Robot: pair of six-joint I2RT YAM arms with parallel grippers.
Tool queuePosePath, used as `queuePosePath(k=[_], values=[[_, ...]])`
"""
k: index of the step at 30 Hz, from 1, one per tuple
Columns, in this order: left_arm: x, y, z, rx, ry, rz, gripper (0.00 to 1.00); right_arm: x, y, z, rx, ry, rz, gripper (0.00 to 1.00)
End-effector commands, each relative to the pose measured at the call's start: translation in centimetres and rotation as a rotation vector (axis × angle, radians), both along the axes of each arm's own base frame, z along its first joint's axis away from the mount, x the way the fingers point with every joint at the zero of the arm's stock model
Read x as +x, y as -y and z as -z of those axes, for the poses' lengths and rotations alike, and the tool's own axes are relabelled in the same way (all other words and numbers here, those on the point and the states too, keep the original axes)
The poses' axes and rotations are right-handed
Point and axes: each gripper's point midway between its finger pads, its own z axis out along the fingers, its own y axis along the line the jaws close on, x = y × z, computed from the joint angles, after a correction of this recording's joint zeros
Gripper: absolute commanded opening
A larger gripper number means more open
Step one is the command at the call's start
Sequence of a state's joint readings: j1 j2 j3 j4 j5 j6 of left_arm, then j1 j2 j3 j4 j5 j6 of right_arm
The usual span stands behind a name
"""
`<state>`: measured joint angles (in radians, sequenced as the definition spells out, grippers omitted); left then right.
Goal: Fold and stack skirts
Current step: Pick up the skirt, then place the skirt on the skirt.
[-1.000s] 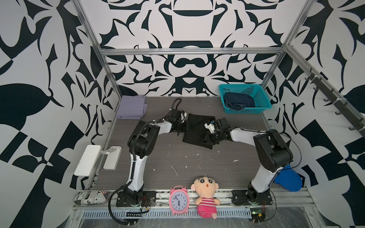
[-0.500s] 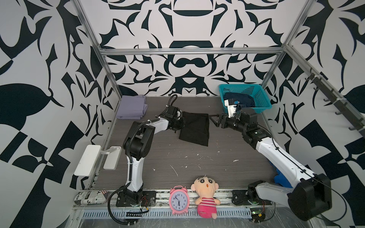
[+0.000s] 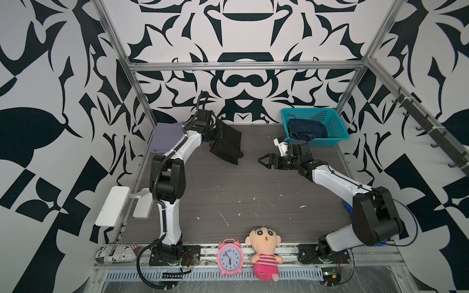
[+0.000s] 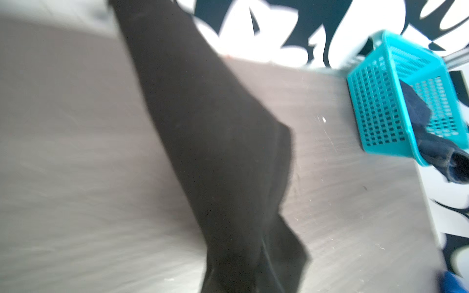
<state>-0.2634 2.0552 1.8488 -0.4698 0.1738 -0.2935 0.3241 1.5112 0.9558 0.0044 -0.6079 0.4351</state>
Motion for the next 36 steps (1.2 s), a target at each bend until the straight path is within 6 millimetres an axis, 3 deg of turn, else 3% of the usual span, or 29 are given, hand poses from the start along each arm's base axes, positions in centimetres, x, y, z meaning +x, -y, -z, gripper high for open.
queuePosePath(k=[1, 11, 17, 24, 29, 36], values=[[-1.1, -1.1, 0.6, 0.173, -0.048, 0.116, 0.00, 0.1, -1.9, -1.9, -0.020, 0.073, -0.076, 0.99], [0.5, -6.7, -4.8, 0.298, 0.070, 0.110, 0.00, 1.2, -6.4, -0.7, -0.087, 0.076, -0.146, 0.91], [1.7, -9.4, -6.8, 0.292, 0.113, 0.106, 0.00, 1.3, -7.0, -0.9, -0.093, 0.073, -0.155, 0.88], [3.5, -13.6, -7.2, 0.262, 0.131, 0.050, 0.00, 1.1, -6.6, -1.4, -0.111, 0.076, -0.144, 0.87], [4.8, -15.3, -7.3, 0.214, 0.131, 0.010, 0.00, 1.1, -6.5, -1.6, -0.117, 0.083, -0.133, 0.86], [6.0, -18.6, -5.3, 0.153, 0.089, -0.063, 0.00, 0.9, -6.6, -1.9, -0.115, 0.086, -0.135, 0.85]])
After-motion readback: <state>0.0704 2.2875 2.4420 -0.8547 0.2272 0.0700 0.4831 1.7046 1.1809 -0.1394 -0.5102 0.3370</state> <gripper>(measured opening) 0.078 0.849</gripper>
